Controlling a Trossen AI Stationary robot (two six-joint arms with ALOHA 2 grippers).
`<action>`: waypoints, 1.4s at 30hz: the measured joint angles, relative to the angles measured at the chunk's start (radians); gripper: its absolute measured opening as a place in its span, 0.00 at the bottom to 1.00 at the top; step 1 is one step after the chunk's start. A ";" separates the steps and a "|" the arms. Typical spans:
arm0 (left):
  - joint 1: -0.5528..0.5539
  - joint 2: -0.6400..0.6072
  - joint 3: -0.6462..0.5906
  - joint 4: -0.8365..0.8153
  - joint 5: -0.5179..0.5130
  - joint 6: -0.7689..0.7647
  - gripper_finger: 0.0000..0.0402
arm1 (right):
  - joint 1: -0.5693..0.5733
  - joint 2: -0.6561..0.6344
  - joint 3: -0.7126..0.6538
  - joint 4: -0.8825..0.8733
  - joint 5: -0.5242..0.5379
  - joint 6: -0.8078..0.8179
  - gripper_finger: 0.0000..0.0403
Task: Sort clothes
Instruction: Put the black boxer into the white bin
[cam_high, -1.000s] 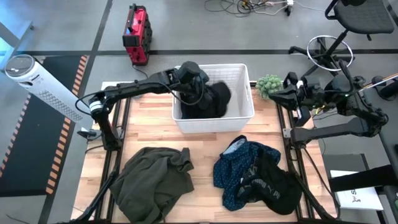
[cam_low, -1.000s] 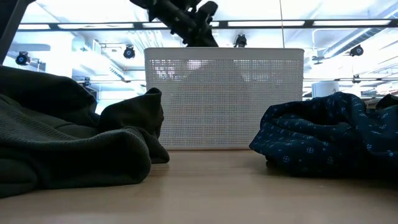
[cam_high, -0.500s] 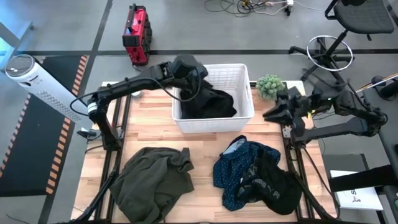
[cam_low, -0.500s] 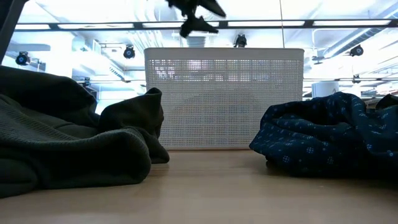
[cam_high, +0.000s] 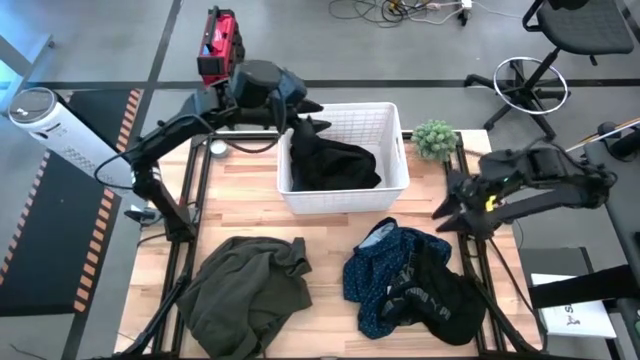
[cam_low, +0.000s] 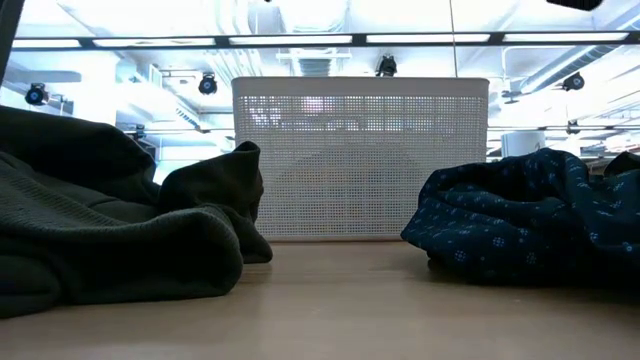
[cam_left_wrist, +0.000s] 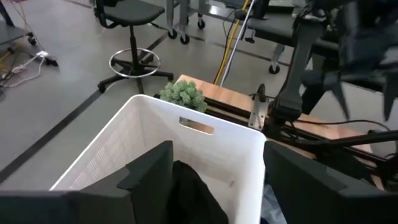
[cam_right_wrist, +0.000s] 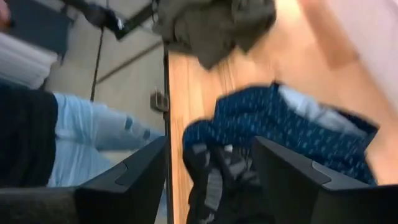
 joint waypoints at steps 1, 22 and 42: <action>-0.002 -0.011 -0.010 -0.002 0.000 -0.003 0.58 | 0.023 0.010 -0.008 0.002 0.002 0.014 0.55; -0.011 -0.327 -0.379 0.061 -0.050 -0.058 0.60 | 0.408 0.361 -0.090 -0.010 0.229 0.753 0.72; -0.011 -0.556 -0.573 0.114 -0.050 -0.043 0.60 | 0.440 0.768 -0.096 -0.032 0.236 1.127 0.66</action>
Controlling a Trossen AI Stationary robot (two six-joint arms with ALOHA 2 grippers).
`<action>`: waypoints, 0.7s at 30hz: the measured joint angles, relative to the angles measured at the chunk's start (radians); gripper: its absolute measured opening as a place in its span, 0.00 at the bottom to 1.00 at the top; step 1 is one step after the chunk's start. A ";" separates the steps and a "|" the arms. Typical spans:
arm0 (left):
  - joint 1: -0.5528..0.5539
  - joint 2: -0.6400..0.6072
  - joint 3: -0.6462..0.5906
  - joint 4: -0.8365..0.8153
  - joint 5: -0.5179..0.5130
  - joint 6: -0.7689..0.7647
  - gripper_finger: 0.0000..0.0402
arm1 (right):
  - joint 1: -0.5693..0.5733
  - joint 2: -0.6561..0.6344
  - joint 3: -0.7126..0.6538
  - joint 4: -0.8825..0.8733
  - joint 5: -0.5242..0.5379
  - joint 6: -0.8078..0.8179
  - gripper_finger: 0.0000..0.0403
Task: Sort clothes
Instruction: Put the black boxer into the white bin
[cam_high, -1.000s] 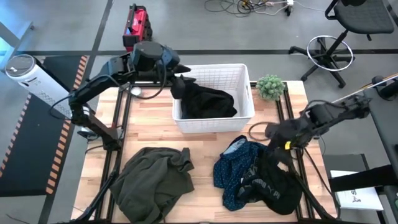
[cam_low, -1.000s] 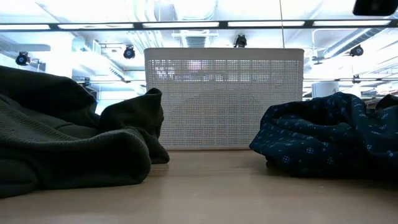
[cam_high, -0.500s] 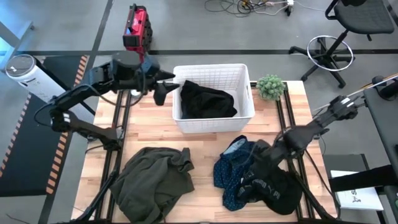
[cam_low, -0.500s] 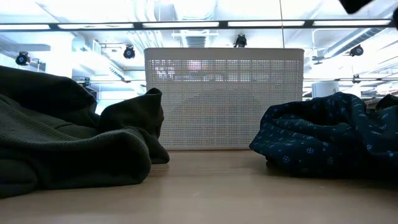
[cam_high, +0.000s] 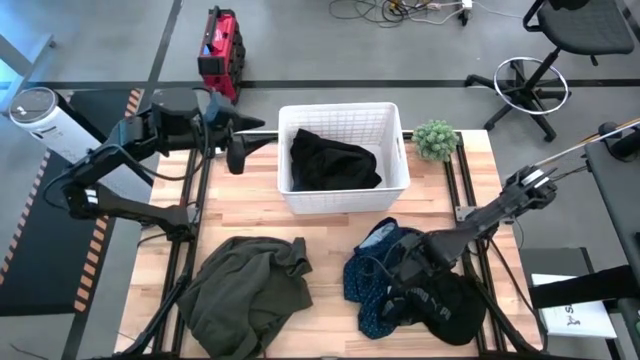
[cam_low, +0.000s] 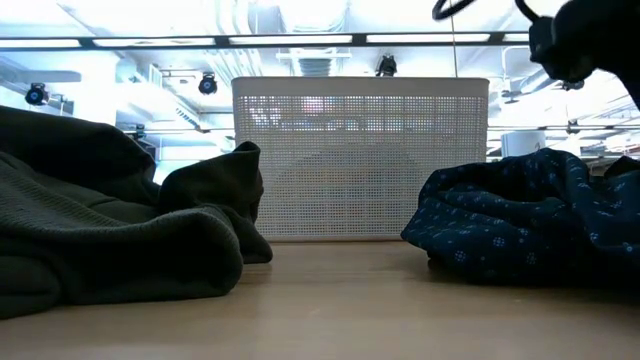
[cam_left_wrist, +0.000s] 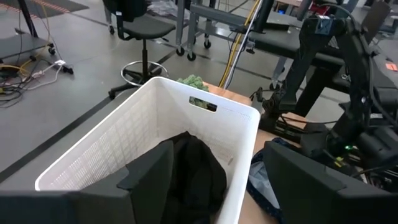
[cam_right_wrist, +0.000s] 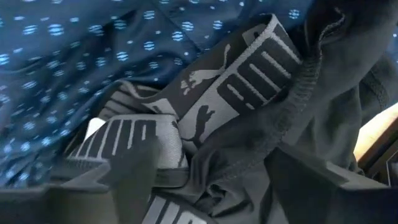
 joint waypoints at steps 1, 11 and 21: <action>0.000 -0.002 0.000 0.000 0.000 0.000 0.60 | 0.000 0.009 0.000 -0.005 0.000 0.009 0.63; 0.000 -0.017 0.000 -0.001 0.006 -0.035 0.58 | 0.000 0.053 0.001 0.001 0.000 -0.003 0.04; -0.002 -0.021 0.000 0.008 0.028 -0.046 0.55 | 0.009 -0.034 0.310 -0.191 0.120 -0.063 0.01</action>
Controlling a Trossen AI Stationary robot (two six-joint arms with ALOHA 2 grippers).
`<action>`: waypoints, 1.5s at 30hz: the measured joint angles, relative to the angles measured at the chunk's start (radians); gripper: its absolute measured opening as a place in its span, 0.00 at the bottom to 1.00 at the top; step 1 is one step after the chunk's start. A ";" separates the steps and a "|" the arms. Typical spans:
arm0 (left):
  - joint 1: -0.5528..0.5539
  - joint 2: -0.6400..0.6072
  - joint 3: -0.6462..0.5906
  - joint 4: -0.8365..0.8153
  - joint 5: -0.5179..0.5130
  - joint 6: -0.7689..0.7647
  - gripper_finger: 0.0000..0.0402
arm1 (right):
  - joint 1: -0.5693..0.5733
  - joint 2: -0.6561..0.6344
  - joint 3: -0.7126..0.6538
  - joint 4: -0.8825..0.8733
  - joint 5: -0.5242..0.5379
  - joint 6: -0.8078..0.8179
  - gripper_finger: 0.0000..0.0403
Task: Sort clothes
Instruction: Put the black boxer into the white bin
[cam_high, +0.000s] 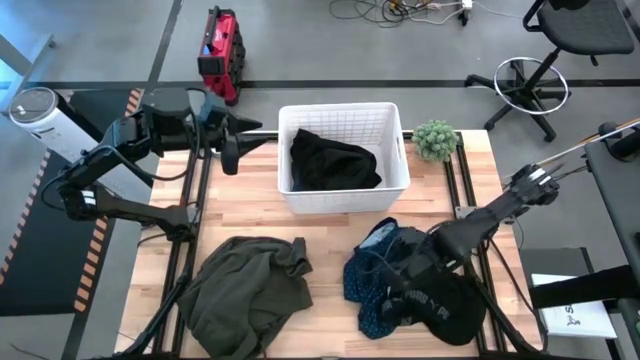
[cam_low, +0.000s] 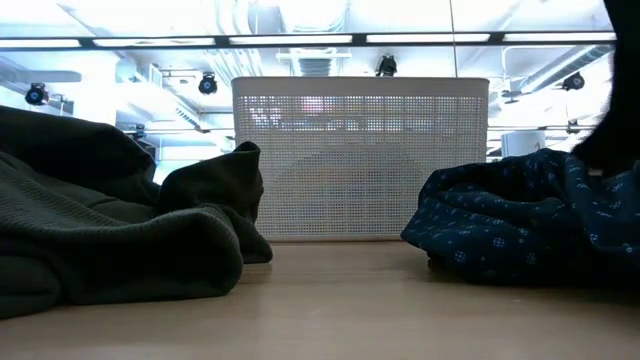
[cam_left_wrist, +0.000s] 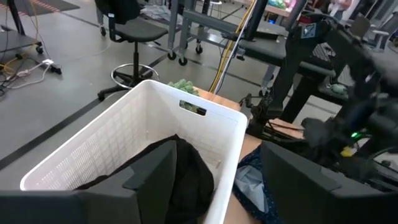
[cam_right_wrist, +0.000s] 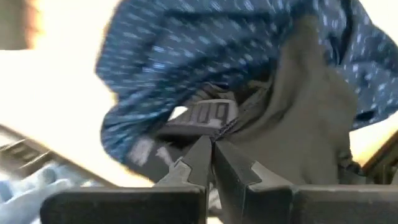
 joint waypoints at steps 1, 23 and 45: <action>0.000 0.000 0.000 0.004 0.000 -0.004 0.54 | 0.000 0.000 0.054 -0.033 0.015 -0.024 0.01; 0.000 0.014 0.000 0.024 -0.003 0.005 0.59 | -0.071 0.004 0.796 -0.038 0.733 -0.510 0.00; 0.000 0.030 0.000 0.036 -0.003 0.005 0.57 | -0.504 0.025 0.847 0.830 0.759 -1.480 0.00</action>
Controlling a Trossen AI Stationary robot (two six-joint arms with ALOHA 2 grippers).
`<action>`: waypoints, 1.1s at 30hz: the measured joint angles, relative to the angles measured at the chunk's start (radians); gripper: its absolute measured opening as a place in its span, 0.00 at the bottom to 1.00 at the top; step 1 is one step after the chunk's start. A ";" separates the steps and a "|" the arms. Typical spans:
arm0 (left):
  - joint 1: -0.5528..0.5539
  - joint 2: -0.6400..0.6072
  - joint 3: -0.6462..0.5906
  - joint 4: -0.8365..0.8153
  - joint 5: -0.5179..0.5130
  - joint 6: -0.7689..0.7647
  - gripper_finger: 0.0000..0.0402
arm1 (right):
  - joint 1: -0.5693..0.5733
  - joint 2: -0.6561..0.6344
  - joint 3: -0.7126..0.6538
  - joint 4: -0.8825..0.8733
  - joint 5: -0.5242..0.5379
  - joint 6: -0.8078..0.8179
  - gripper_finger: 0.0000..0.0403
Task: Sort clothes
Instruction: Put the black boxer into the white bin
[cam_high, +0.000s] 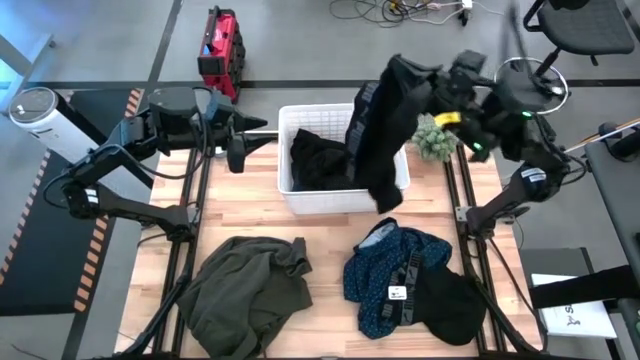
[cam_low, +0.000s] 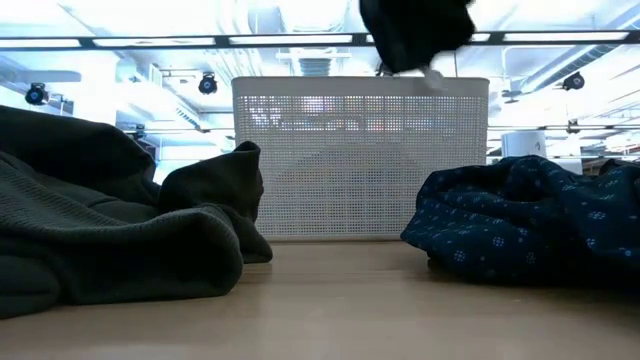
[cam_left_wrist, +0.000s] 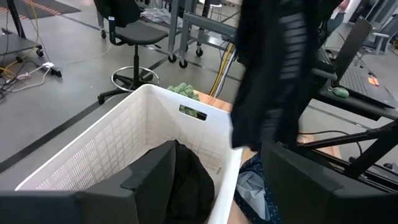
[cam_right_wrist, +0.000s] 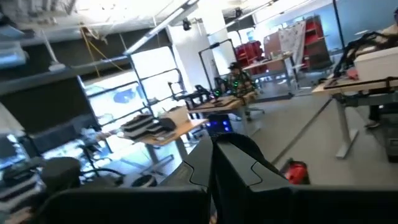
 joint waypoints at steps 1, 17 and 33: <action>0.000 0.001 0.000 0.000 0.000 0.000 0.57 | -0.024 0.008 0.000 -0.001 -0.020 0.002 0.00; 0.000 -0.002 0.000 0.004 0.000 0.000 0.58 | -0.267 0.148 0.000 -0.397 -0.266 0.199 0.00; 0.000 -0.029 0.000 0.004 0.000 -0.001 0.59 | -0.316 0.445 -0.018 -0.890 -0.678 0.375 0.00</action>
